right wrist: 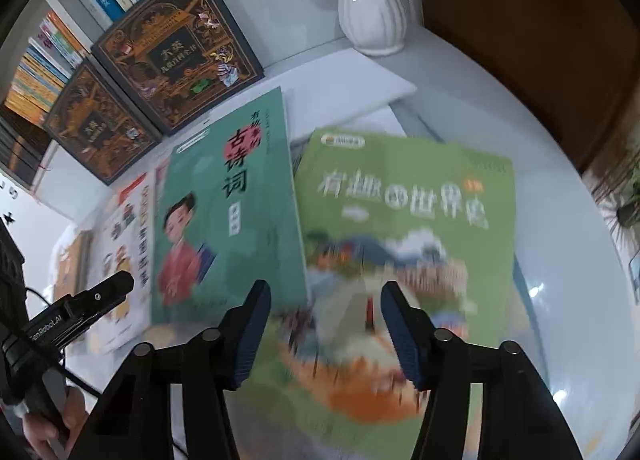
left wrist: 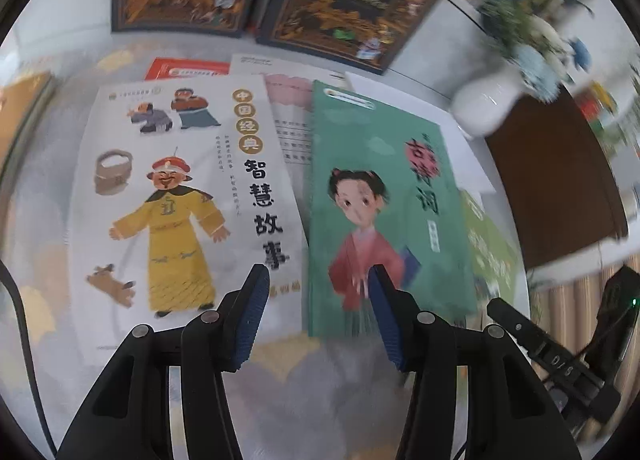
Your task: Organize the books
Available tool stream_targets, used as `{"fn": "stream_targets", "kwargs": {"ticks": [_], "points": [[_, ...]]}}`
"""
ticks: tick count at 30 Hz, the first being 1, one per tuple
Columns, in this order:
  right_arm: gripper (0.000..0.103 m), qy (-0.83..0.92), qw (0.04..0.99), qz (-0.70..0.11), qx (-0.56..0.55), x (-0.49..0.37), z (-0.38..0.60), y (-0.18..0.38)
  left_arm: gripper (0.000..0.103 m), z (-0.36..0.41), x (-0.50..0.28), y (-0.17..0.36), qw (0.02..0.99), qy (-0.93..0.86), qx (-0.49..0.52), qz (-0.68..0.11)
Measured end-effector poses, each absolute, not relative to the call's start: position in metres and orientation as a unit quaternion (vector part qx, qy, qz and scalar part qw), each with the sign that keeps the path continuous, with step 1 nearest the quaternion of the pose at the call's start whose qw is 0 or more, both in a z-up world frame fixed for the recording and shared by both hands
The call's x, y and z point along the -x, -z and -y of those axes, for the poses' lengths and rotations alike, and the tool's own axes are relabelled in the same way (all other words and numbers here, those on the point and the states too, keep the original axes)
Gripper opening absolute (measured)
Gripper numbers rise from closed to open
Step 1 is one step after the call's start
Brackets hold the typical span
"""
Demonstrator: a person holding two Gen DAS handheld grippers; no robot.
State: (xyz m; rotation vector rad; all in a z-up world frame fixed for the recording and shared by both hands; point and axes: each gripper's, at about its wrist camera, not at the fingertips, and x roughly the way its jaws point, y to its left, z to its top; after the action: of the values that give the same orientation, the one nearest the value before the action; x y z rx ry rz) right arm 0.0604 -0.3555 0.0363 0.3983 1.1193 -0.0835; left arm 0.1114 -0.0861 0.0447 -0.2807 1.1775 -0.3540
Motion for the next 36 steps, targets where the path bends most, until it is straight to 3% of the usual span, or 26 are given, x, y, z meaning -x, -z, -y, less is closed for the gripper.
{"fn": "stream_targets", "kwargs": {"ticks": [14, 20, 22, 26, 32, 36], "points": [[0.052, -0.019, 0.827, -0.547, -0.129, -0.070, 0.314, -0.019, 0.049, 0.106, -0.098, -0.033, 0.784, 0.198, 0.145, -0.570], [0.051, -0.103, 0.785, -0.583, -0.185, -0.030, 0.302, -0.018, 0.049, 0.085, -0.041, -0.032, 0.740, 0.259, 0.194, -0.590], [0.044, -0.134, 0.779, -0.590, -0.163, -0.005, 0.281, -0.023, 0.048, 0.082, -0.012, -0.035, 0.754, 0.250, 0.160, -0.585], [0.044, -0.127, 0.791, -0.588, -0.115, 0.037, 0.269, -0.025, 0.048, 0.057, 0.023, -0.035, 0.762, 0.220, 0.169, -0.585], [0.044, -0.092, 0.800, -0.577, -0.133, 0.019, 0.292, -0.031, 0.048, 0.028, -0.016, -0.049, 0.791, 0.176, 0.191, -0.554], [0.046, -0.060, 0.811, -0.570, -0.118, -0.009, 0.288, -0.029, 0.049, 0.040, -0.059, -0.049, 0.814, 0.153, 0.155, -0.539]]}}
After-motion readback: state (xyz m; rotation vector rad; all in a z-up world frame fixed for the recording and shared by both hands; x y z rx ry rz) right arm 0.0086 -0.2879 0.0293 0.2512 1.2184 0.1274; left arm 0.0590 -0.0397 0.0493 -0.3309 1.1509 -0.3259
